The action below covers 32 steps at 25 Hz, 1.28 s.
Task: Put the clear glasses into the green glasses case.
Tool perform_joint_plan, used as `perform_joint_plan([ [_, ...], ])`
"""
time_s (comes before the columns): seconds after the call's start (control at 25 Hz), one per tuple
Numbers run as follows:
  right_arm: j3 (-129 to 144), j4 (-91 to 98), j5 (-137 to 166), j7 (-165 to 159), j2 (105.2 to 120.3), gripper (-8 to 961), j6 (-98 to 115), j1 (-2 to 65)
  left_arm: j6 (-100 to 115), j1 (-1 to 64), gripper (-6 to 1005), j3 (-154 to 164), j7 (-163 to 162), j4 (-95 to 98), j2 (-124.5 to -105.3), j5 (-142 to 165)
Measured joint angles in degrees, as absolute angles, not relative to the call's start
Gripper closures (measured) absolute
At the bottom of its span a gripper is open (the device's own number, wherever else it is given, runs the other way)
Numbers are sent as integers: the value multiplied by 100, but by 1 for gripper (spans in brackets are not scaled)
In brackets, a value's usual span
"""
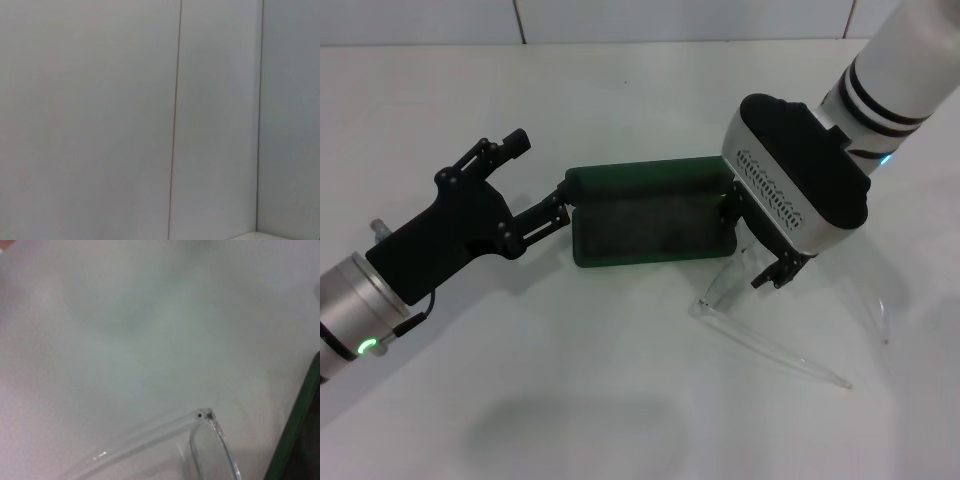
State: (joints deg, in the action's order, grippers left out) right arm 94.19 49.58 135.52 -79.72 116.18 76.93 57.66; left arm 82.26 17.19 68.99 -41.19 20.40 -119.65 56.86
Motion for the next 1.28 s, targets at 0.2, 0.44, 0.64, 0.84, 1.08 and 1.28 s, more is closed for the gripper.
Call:
perform_joint_plan([
  [0.2, 9519, 4950, 13551, -7972, 11618, 269, 7621, 5755, 8217, 1745, 151, 6899, -4052, 2026, -11962, 5686],
  [0.44, 9554, 4945, 13544, -7966, 11618, 551, 7579, 5745, 8203, 1841, 151, 6893, -3948, 1863, -11961, 5669],
  [0.64, 9597, 4938, 13562, -7952, 11618, 666, 7584, 5745, 8200, 1863, 151, 6890, -3924, 1818, -11961, 5617],
  [0.84, 9586, 4951, 13557, -7953, 11618, 698, 7594, 5704, 8199, 1863, 151, 6890, -3921, 1818, -11966, 5616],
  [1.08, 9506, 5037, 13552, -7952, 11603, 798, 7689, 5609, 8180, 1864, 152, 6890, -3920, 1819, -11970, 5616],
  [1.28, 9114, 5346, 13537, -7862, 11585, 807, 7755, 5268, 8181, 1849, 152, 6890, -3870, 1819, -11990, 5596],
])
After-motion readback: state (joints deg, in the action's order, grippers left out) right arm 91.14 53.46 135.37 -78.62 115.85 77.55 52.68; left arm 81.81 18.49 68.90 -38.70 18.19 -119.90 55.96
